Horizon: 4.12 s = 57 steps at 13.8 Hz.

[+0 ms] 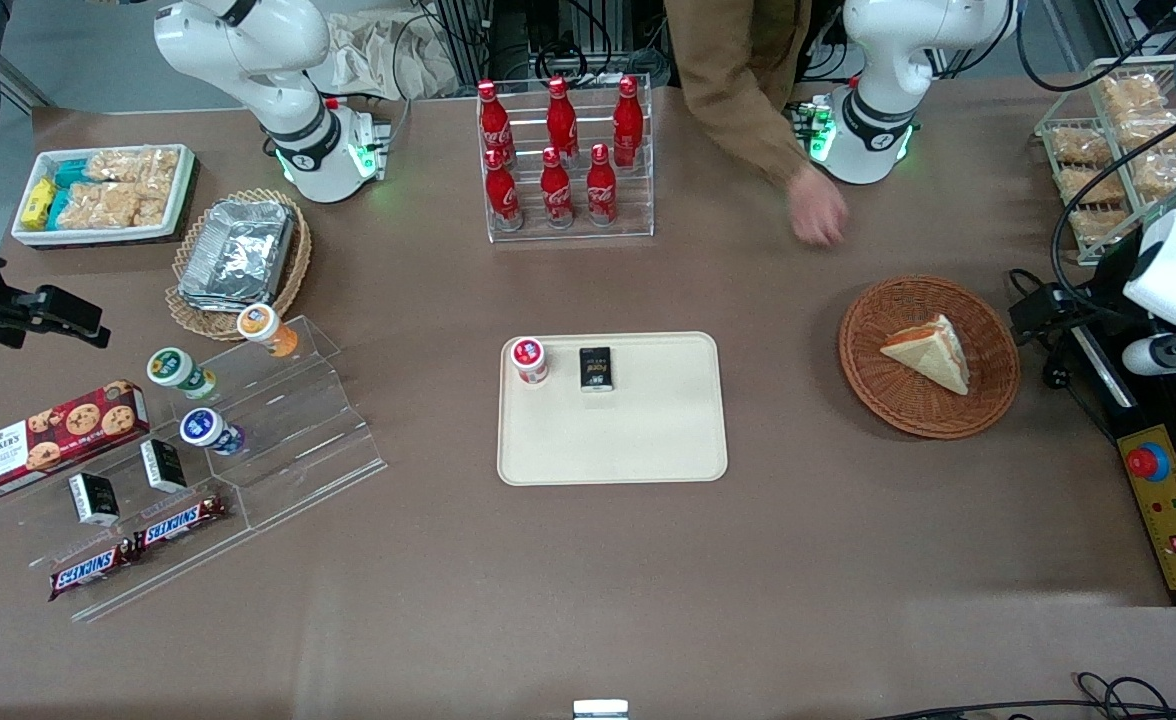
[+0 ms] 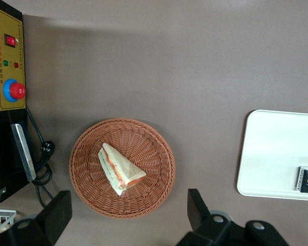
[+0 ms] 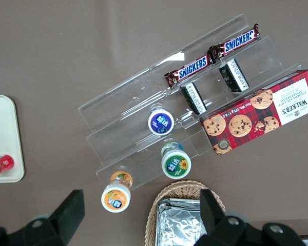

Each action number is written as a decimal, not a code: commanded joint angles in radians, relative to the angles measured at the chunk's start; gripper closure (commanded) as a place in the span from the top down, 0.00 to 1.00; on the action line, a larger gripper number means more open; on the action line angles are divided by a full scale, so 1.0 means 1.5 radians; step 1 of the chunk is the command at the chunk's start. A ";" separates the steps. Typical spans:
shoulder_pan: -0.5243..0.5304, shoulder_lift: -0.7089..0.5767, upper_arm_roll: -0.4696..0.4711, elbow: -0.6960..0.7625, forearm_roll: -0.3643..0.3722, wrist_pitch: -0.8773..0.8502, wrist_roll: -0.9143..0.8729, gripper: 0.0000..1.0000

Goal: Place sandwich from basket to tray
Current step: 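Move the left gripper toward the wicker basket with the sandwich, then lower the open left gripper over the wrapped sandwich and grasp it, then lift the sandwich and carry it with the left gripper over the cream tray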

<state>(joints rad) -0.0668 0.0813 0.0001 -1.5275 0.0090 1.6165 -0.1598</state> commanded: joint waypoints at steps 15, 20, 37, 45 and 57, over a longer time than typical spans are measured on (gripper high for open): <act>0.008 -0.108 0.011 -0.386 0.081 0.234 -0.363 1.00; 0.012 -0.092 0.012 -0.508 0.077 0.389 -0.481 1.00; 0.015 0.004 0.044 -0.673 0.076 0.701 -0.646 0.00; 0.021 -0.057 0.009 -0.534 0.084 0.415 -0.437 0.00; 0.008 0.093 -0.306 -0.177 0.082 0.182 -0.346 0.00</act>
<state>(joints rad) -0.0655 0.0984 -0.3839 -1.8959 0.1177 1.9039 -0.6881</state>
